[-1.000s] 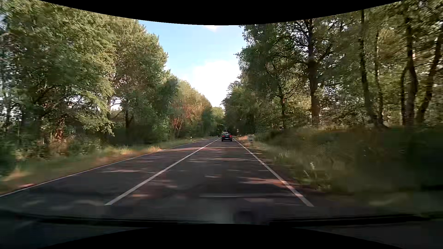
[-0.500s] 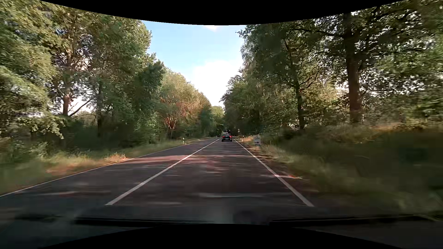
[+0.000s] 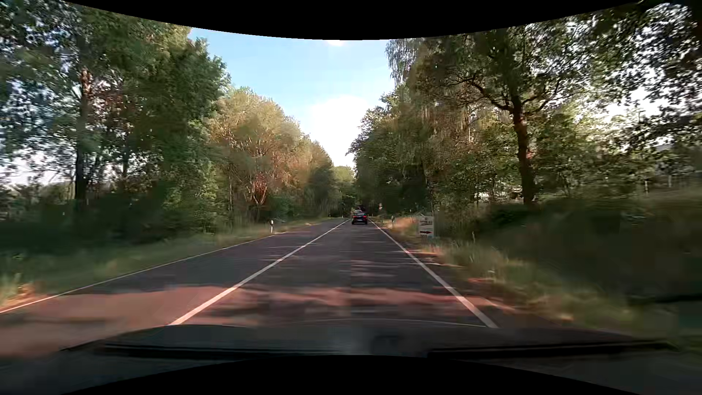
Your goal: Follow the waypoints while adhering to traffic rules and regulations
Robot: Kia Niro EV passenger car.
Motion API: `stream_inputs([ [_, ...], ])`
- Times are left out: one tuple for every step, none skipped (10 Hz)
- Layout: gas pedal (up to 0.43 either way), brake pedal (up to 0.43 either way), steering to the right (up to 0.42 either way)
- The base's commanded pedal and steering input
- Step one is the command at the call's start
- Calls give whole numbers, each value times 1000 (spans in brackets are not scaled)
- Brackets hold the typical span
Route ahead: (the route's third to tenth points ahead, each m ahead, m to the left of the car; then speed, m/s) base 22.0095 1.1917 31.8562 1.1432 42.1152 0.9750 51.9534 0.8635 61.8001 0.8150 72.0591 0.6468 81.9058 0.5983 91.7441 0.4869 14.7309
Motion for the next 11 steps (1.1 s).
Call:
stream_inputs([
  [240,0,-2],
  [240,0,-2],
  [240,0,-2],
  [240,0,-2],
  [240,0,-2],
  [240,0,-2],
  [240,0,-2],
  [240,0,-2],
  [240,0,-2],
  [240,0,-2],
  [248,0,-2],
])
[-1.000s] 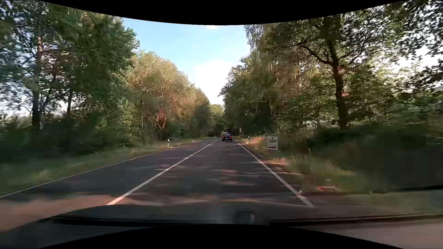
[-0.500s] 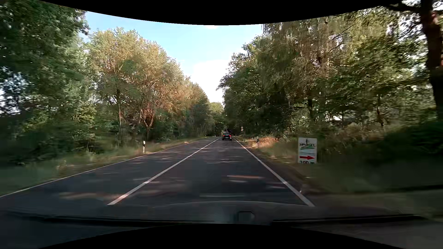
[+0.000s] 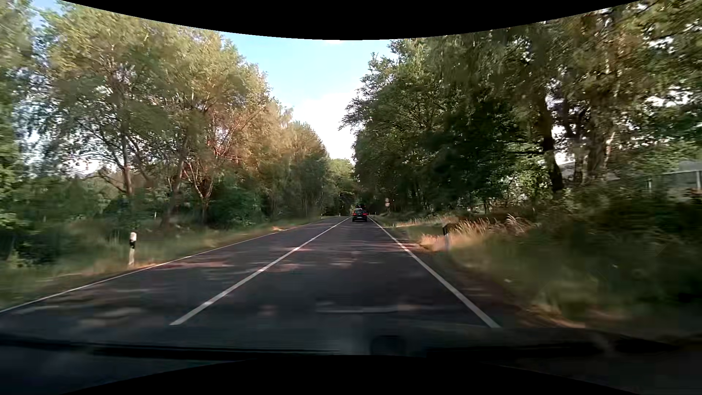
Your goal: Follow the waypoints while adhering to traffic rules and regulations
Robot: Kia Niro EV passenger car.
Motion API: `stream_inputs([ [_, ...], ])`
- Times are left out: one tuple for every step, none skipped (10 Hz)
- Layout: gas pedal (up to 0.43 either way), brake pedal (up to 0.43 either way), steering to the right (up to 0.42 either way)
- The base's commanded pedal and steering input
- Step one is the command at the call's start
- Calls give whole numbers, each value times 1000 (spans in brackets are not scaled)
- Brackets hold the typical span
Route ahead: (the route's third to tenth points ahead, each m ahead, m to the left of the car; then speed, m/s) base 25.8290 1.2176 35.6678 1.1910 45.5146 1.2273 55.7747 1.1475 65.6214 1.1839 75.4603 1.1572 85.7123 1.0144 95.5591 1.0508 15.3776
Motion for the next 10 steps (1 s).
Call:
stream_inputs([
  [248,0,-2],
  [248,0,-2],
  [260,0,-2],
  [260,0,-2],
  [260,0,-2],
  [260,0,-2],
  [260,0,-2],
  [260,0,-2],
  [260,0,-2],
  [268,0,-2],
])
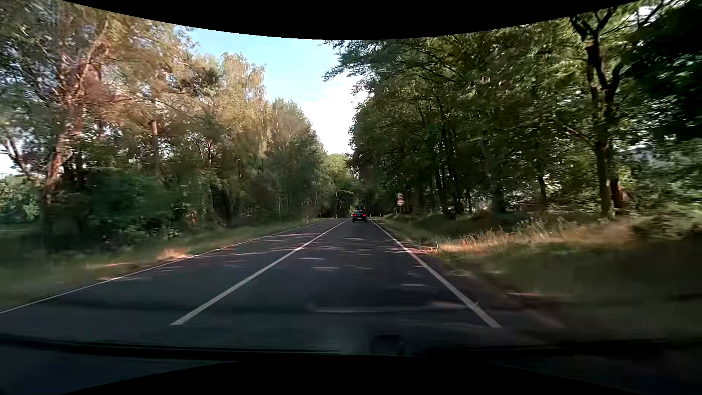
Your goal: Follow the waypoints while adhering to traffic rules and regulations
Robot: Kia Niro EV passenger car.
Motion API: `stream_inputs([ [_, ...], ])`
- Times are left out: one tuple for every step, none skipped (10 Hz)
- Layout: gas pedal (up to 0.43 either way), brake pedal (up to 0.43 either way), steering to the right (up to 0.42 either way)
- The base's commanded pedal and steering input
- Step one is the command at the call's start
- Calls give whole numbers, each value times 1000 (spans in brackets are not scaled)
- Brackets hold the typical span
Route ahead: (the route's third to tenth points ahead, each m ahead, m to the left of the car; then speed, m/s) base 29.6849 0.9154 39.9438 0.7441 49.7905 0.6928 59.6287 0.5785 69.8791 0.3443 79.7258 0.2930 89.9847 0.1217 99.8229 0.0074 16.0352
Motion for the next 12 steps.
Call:
stream_inputs([
  [268,0,-2],
  [268,0,-2],
  [268,0,-2],
  [268,0,-2],
  [268,0,-2],
  [268,0,-2],
  [268,0,-2],
  [268,0,-2],
  [268,0,-2],
  [260,0,-2],
  [260,0,-3],
  [260,0,-2],
])
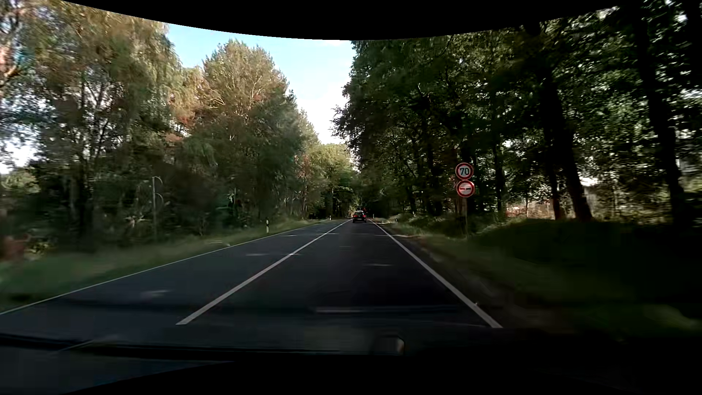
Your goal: Follow the waypoints while adhering to traffic rules and regulations
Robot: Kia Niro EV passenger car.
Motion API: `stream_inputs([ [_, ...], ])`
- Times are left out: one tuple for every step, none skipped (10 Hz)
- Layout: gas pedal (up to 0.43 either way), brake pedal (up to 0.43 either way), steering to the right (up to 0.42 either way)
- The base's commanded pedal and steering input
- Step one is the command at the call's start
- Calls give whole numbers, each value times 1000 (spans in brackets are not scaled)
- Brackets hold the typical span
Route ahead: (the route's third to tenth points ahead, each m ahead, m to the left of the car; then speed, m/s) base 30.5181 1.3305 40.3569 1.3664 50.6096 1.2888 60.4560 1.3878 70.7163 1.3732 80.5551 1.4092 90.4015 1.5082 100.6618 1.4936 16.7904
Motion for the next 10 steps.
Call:
stream_inputs([
  [260,0,-3],
  [240,0,-3],
  [228,0,-2],
  [220,0,-2],
  [209,0,-2],
  [209,0,-2],
  [197,0,-2],
  [197,0,-2],
  [197,0,-2],
  [197,0,-2],
])
